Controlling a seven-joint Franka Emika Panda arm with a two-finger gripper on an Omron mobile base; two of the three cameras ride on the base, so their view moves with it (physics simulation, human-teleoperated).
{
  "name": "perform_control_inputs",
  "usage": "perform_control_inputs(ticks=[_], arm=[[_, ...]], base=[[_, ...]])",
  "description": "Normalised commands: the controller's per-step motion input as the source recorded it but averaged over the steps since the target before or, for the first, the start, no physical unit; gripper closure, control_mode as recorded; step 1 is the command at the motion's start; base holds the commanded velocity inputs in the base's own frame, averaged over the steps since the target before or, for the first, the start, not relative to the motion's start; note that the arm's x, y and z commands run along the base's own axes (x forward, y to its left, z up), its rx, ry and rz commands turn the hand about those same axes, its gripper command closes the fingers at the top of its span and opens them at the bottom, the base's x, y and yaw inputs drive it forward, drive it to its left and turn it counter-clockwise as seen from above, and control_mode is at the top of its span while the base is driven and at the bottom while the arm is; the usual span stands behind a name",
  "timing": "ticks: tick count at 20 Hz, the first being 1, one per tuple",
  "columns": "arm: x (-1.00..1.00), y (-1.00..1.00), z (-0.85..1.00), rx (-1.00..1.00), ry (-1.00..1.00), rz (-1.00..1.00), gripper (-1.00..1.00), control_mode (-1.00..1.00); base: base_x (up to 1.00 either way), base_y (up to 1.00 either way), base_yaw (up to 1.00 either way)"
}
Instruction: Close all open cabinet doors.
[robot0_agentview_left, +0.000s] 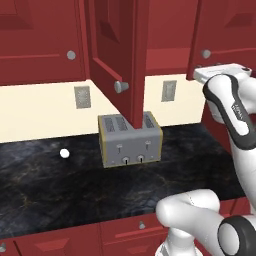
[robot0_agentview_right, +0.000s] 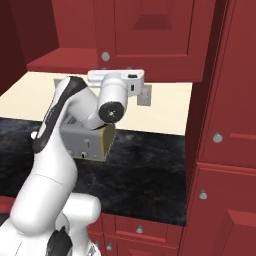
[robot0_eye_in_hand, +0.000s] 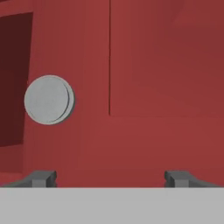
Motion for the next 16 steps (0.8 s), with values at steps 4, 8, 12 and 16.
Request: perform_control_inputs(ticks=[4,8,12,16], arm=[[0.26,0.00,0.03,0.00,0.00,-0.10,-1.00,-1.00],[0.19,0.00,0.02,0.00,0.00,-0.08,-1.00,-1.00],[0.19,0.00,0.03,0.00,0.00,-0.07,-1.00,-1.00],[0.22,0.00,0.06,0.00,0.00,-0.07,-1.00,-1.00]], base=[[0.00,0.00,0.00],[0.00,0.00,0.00],[0.00,0.00,0.00],[0.00,0.00,0.00]])
